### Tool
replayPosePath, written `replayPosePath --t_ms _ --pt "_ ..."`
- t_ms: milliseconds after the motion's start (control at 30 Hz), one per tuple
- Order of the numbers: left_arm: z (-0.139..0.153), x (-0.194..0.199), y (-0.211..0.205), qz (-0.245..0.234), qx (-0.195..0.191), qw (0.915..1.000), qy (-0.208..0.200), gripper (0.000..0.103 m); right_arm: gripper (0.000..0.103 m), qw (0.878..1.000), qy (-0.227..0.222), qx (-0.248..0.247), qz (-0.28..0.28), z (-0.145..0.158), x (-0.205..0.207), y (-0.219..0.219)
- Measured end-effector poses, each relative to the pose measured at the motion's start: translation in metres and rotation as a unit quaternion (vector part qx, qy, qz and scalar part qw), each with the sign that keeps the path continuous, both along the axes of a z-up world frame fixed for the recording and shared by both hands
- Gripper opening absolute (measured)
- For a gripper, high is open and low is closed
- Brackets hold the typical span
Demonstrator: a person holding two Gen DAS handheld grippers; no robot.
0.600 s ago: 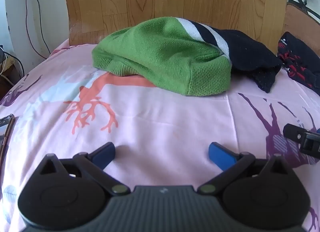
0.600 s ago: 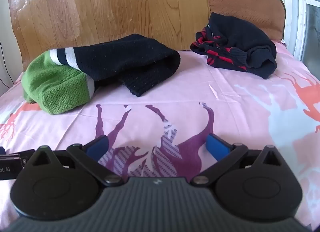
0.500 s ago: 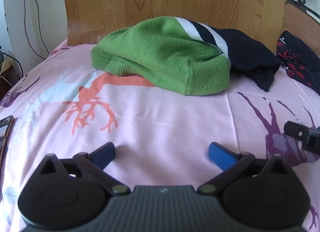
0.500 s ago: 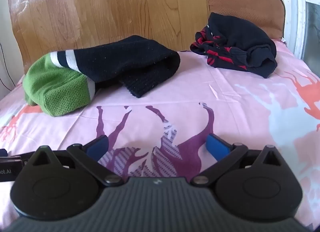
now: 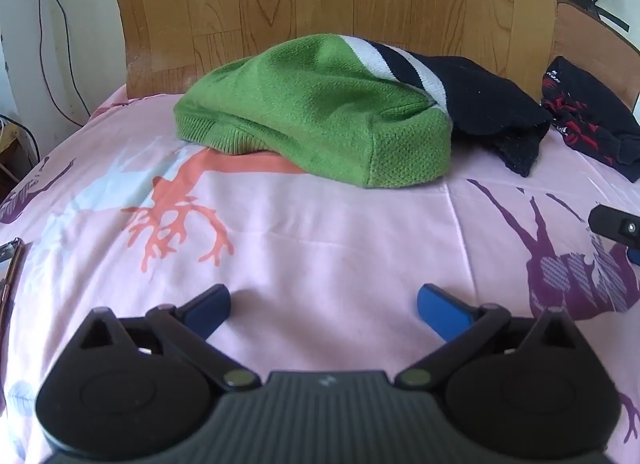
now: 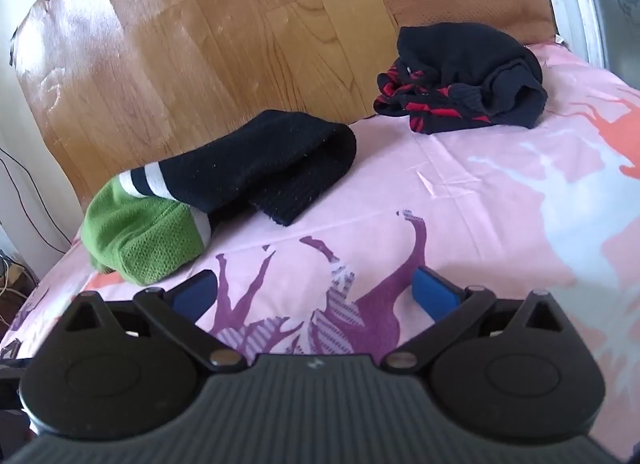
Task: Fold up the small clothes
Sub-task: 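Move both grippers toward the green-and-black striped sweater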
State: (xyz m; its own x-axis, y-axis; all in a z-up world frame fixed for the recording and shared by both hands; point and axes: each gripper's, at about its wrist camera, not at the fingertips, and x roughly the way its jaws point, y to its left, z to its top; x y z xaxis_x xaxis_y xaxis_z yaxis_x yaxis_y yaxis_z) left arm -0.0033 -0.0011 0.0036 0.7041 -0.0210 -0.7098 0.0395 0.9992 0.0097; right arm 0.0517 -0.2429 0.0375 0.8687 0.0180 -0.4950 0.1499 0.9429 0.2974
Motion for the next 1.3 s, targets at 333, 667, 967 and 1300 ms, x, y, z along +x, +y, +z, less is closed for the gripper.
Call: replayPosePath --t_ms 333,667,967,1300 --pt "0.000 0.000 -0.001 0.007 0.000 1.0000 0.001 0.103 0.103 1.000 -0.009 0.014 0.001 0.000 -0.004 -0.004" --pt "-0.001 -0.001 0.000 0.008 0.000 1.0000 -0.001 0.103 0.103 1.000 -0.008 0.011 0.003 -0.001 -0.004 -0.002" --pt "-0.002 -0.003 0.000 0.011 0.000 0.9999 -0.006 0.103 0.103 1.000 -0.009 0.009 0.003 0.000 -0.004 -0.001" --pt "0.007 -0.001 0.006 0.038 0.004 0.9972 -0.065 0.103 0.103 0.999 -0.024 -0.032 0.032 0.003 -0.009 0.016"
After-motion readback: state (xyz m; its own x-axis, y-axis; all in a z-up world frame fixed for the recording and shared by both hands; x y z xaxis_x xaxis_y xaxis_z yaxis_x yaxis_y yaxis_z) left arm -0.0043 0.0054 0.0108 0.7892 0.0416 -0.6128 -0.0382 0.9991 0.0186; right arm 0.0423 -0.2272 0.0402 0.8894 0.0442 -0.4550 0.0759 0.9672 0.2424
